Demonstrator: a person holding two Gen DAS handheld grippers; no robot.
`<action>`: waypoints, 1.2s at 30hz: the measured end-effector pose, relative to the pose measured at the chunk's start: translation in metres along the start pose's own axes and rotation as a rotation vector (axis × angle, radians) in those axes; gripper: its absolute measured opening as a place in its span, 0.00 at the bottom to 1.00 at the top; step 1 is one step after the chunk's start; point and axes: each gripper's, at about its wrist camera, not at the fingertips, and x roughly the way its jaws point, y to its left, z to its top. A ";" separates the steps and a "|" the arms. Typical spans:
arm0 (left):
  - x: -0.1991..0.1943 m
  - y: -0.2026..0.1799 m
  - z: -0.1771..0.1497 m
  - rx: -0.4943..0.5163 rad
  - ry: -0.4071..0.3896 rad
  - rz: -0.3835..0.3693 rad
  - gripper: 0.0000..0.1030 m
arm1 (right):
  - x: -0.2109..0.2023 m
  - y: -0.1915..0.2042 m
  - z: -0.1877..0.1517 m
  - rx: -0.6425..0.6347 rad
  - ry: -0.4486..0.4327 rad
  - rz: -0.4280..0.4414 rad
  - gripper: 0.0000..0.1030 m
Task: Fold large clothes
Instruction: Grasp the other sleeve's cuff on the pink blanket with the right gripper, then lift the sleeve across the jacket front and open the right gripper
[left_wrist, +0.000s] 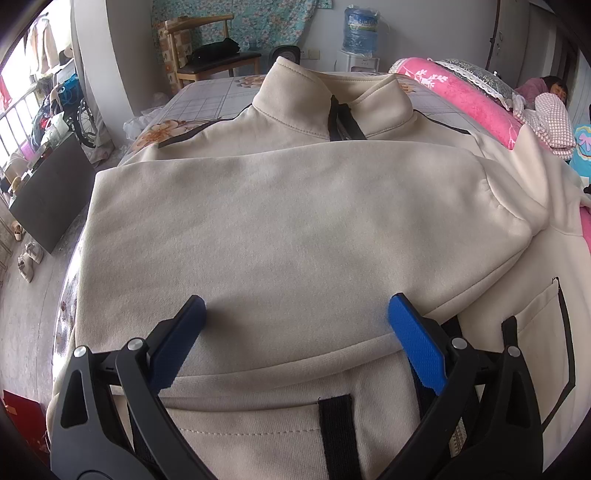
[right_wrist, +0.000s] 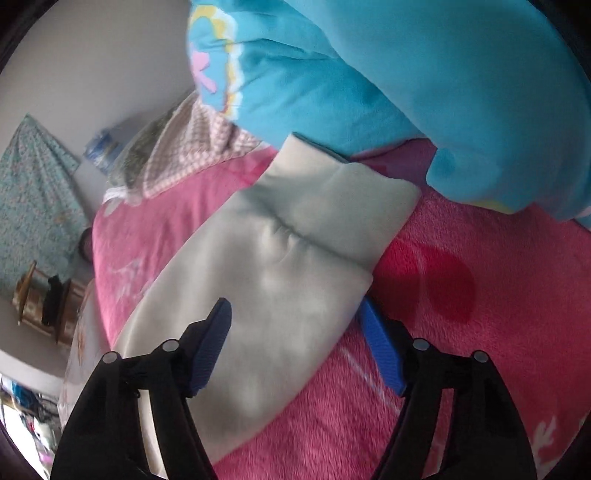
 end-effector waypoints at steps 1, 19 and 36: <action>0.000 0.000 0.000 0.000 0.000 0.000 0.93 | 0.001 -0.001 0.001 0.009 -0.007 -0.006 0.64; 0.000 -0.001 -0.001 0.002 -0.001 0.000 0.93 | -0.047 -0.004 0.008 -0.010 -0.047 0.144 0.06; -0.022 0.011 0.000 -0.031 -0.031 0.012 0.91 | -0.215 0.184 -0.022 -0.488 -0.192 0.460 0.05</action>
